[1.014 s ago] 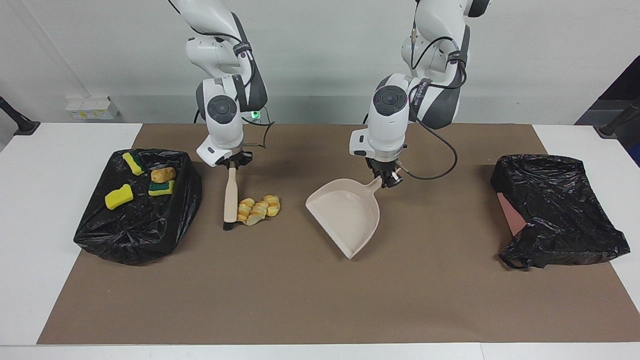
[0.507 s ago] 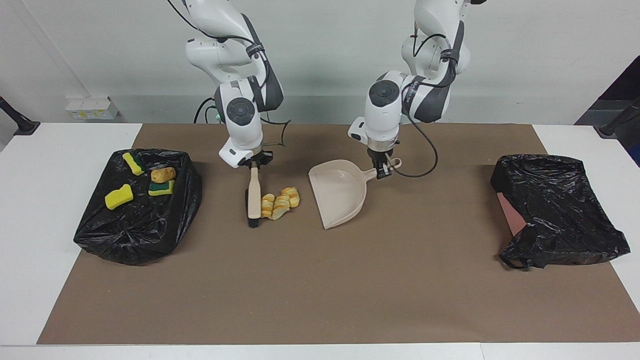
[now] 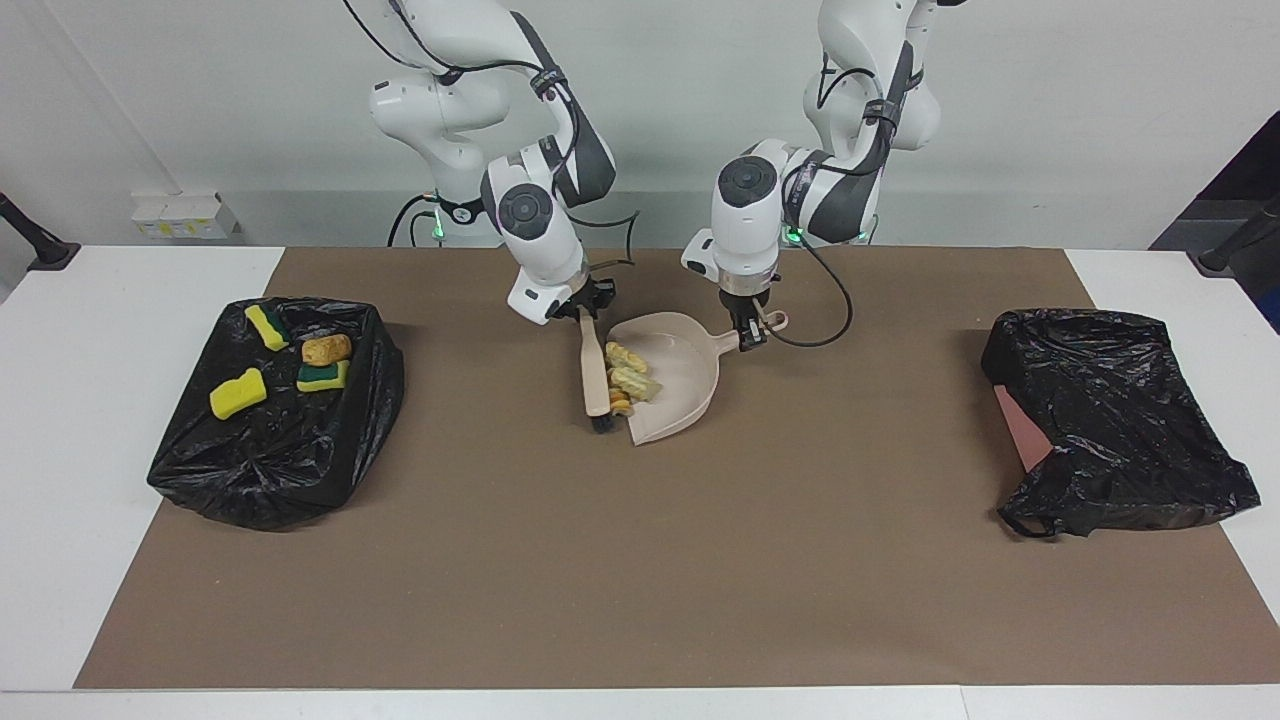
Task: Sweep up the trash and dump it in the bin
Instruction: 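Sweep the bread pieces into the dustpan with the right gripper's brush, then carry the dustpan to the left bag and tip the bread in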
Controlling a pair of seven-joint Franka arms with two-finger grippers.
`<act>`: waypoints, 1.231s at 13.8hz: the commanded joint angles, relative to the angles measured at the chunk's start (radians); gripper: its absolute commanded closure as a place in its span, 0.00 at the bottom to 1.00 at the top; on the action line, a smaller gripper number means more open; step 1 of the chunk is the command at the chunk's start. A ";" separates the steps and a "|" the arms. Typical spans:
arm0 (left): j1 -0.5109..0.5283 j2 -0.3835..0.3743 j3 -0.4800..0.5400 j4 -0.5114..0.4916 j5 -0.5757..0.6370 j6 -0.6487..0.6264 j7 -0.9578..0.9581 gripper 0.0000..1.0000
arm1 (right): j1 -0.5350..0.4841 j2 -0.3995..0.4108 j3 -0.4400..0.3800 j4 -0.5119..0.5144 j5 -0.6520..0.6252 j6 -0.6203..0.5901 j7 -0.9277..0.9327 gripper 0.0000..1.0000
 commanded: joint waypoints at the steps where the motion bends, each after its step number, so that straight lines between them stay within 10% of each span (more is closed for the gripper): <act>1: -0.013 -0.026 0.011 -0.053 0.014 0.087 0.036 1.00 | -0.007 0.036 0.003 0.075 0.091 -0.007 -0.049 1.00; 11: 0.192 0.028 0.011 0.047 -0.138 0.115 0.376 1.00 | -0.007 -0.182 0.000 0.134 -0.156 -0.293 0.290 1.00; 17: 0.313 0.017 0.014 0.182 -0.205 -0.049 0.588 1.00 | 0.173 -0.156 0.018 0.085 -0.148 -0.246 0.501 1.00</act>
